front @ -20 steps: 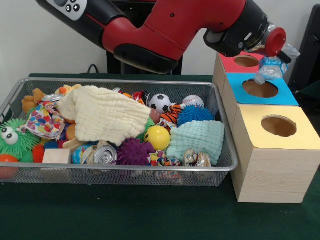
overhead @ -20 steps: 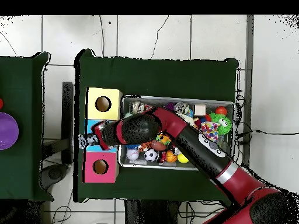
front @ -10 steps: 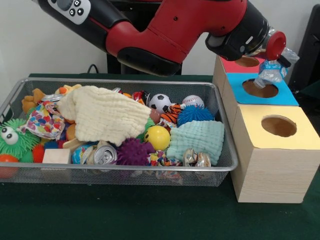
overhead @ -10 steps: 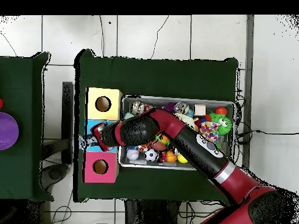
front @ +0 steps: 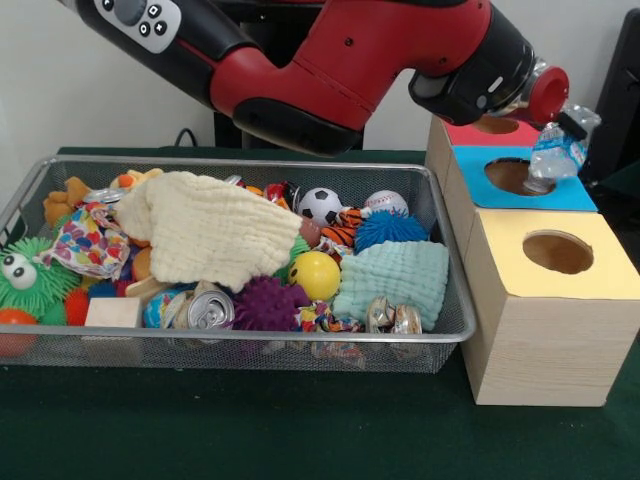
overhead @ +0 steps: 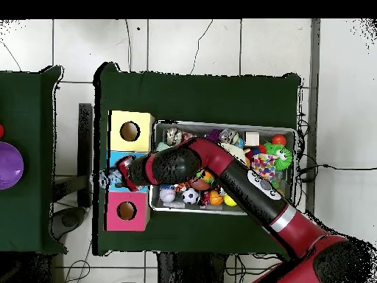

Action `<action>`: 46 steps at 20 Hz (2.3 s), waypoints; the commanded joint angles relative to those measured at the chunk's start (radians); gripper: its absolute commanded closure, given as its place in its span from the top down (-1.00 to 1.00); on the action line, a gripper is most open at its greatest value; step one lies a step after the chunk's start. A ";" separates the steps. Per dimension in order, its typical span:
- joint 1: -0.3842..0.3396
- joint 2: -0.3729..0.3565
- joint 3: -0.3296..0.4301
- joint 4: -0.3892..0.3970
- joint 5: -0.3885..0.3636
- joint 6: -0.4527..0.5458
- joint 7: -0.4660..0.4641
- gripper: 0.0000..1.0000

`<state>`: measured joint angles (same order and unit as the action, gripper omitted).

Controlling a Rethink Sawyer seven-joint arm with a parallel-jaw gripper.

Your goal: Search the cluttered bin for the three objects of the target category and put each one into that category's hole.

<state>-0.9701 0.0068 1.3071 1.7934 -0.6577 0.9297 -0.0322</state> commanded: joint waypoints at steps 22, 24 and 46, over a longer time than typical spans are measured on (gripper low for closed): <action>-0.050 -0.095 0.037 -0.134 0.042 0.160 -0.265 1.00; -0.041 -0.141 0.010 -0.148 0.014 0.180 -0.266 1.00; 0.180 -0.563 -0.317 -0.309 -0.074 0.233 0.091 1.00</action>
<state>-0.8091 -0.4505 1.1324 1.6144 -0.7315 1.0144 -0.0328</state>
